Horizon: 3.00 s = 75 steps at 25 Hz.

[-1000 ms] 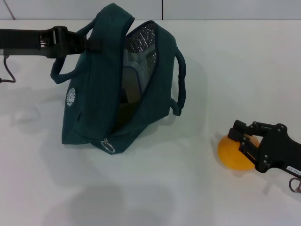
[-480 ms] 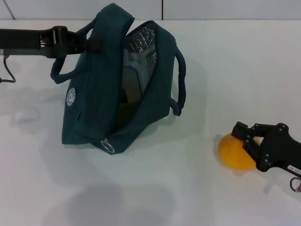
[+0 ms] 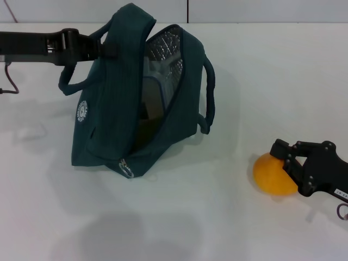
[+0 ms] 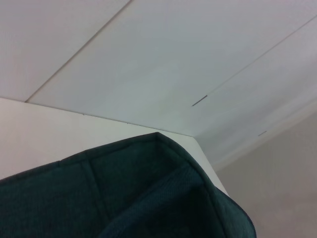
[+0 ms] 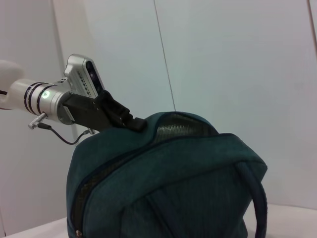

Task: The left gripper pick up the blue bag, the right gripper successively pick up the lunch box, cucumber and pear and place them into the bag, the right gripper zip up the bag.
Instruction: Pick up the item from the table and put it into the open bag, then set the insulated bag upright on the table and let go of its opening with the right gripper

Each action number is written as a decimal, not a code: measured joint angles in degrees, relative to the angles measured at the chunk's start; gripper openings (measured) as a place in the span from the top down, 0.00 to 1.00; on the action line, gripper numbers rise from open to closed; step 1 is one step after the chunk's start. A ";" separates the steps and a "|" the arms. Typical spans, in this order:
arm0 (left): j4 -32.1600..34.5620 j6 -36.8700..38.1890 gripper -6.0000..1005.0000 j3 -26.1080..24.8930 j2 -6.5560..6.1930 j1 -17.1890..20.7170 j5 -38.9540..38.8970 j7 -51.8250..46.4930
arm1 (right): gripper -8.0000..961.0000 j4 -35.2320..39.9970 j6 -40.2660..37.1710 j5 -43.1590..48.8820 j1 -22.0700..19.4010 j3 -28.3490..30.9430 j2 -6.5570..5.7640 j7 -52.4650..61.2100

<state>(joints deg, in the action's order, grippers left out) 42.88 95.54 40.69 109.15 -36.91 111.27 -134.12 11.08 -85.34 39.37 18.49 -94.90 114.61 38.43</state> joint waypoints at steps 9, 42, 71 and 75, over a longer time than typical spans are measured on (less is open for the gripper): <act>0.09 0.00 0.94 0.00 0.00 -0.05 -0.20 0.00 | 0.95 1.49 -9.15 -0.10 1.61 6.69 0.24 3.77; -0.04 0.50 0.94 0.20 0.97 -0.17 -1.59 -0.33 | 0.93 14.19 9.02 8.52 23.28 -2.94 1.58 16.20; -0.08 0.53 0.94 0.09 0.80 0.09 -1.26 -0.23 | 0.41 9.80 7.39 -2.59 5.20 3.87 0.80 7.89; -0.08 0.49 0.94 0.09 0.79 0.09 -1.36 -0.32 | 0.35 9.30 14.52 -1.65 6.55 3.46 0.80 8.22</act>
<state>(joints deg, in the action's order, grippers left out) 42.80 96.03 40.79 109.95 -36.82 109.91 -134.44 20.39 -70.82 37.71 25.03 -91.44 115.41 46.65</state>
